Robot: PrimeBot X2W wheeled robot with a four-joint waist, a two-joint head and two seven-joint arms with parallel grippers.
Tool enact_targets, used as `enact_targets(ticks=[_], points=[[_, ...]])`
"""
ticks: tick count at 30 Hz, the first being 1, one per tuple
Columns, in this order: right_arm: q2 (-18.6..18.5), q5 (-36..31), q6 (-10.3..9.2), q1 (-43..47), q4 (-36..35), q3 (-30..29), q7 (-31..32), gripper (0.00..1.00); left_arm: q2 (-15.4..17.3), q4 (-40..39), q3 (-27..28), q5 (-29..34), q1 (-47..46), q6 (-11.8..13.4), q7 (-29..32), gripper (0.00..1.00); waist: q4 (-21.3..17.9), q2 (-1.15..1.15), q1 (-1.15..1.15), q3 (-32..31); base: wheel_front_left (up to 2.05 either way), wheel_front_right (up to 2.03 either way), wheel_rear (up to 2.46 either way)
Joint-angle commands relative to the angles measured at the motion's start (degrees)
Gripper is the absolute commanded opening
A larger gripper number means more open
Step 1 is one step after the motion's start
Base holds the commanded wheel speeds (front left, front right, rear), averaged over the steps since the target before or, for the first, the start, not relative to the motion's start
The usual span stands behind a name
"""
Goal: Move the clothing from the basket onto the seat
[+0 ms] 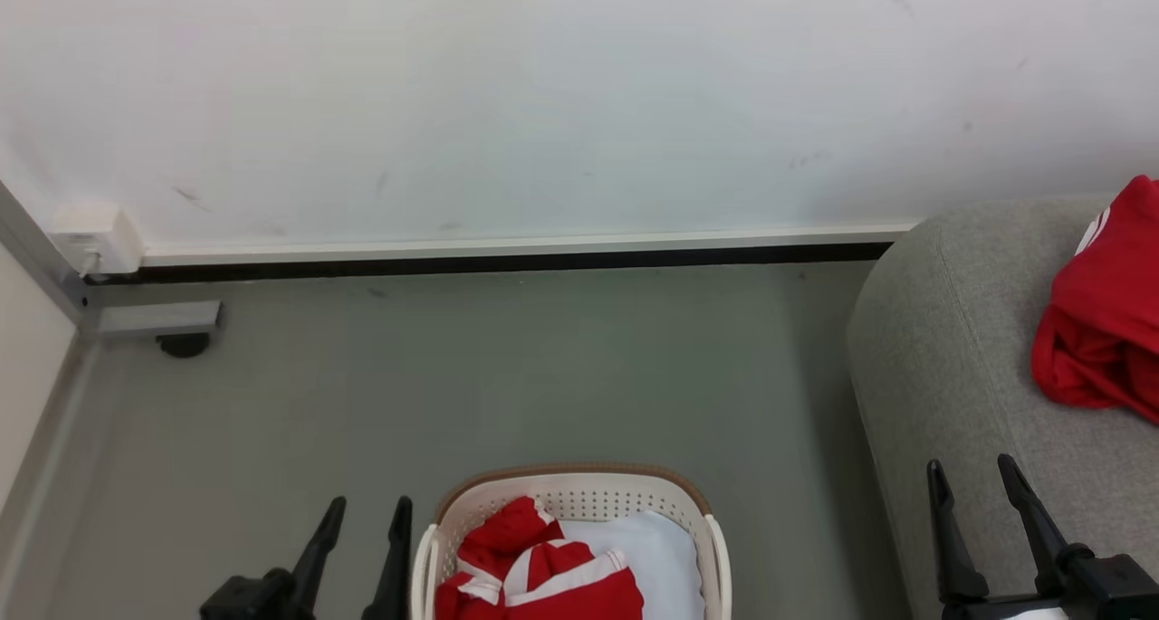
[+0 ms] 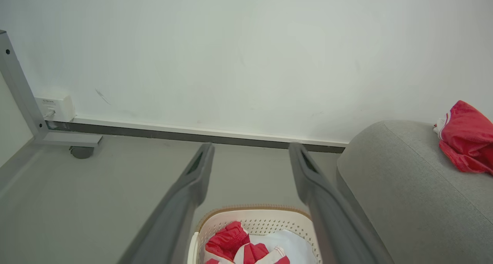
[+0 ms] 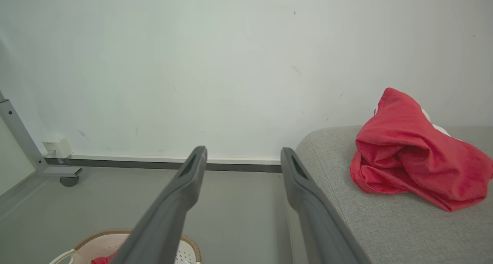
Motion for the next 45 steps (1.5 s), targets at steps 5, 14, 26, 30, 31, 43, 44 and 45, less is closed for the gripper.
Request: enact_targets(ticks=[5, 14, 26, 30, 31, 43, 44, 45], points=[[-0.1, 0.1, -0.15, -1.7, -0.8, 0.1, 0.0, 1.00, 1.3, 4.6, -1.7, 2.3, -3.4, 0.0, 0.8, 1.00, -1.3, 0.00, 0.00, 3.0, 0.00, 0.00, 0.00], [-0.1, 0.2, -0.15, -4.4, -1.9, 0.6, 0.0, 1.00, 2.4, 14.0, -8.9, 7.8, -12.7, -0.1, 6.4, 1.00, -3.6, 0.00, 0.00, 9.2, 0.00, 0.00, 0.00], [-0.1, 2.9, -0.15, -10.5, -6.5, 3.8, 0.0, 1.00, 4.6, 29.4, -21.8, 8.1, -28.2, -0.5, 9.9, 1.00, -8.3, 0.00, 0.00, 23.2, 0.00, 0.00, 0.00], [-0.1, 3.9, -0.15, -12.5, -9.0, 4.9, 0.0, 1.00, 6.1, 34.0, -26.4, 6.9, -33.2, -0.4, 10.4, 1.00, -9.5, 0.00, 0.00, 28.8, 0.00, 0.00, 0.00], [-0.1, 4.1, -0.15, -13.0, -9.6, 5.0, 0.0, 1.00, 6.4, 35.2, -27.6, 6.6, -34.4, -0.4, 10.3, 1.00, -9.7, 0.00, 0.00, 30.0, 0.00, 0.00, 0.00], [-0.1, 6.1, -0.15, -16.0, -15.4, 5.3, 0.0, 1.00, 8.5, 45.0, -36.5, 0.3, -46.1, -0.4, 9.5, 1.00, -11.2, 0.00, 0.00, 40.7, 0.00, 0.00, 0.00], [-0.1, 6.0, -0.15, -16.2, -15.8, 5.2, 0.0, 1.00, 8.9, 45.9, -37.0, 0.2, -47.1, -0.4, 9.3, 1.00, -11.3, 0.00, 0.00, 41.4, 0.00, 0.00, 0.00], [-0.1, 6.1, -0.15, -16.4, -16.2, 5.1, 0.0, 1.00, 9.2, 46.8, -37.0, 0.1, -48.1, -0.4, 9.1, 1.00, -11.5, 0.00, 0.00, 42.2, 0.00, 0.00, 0.00]])
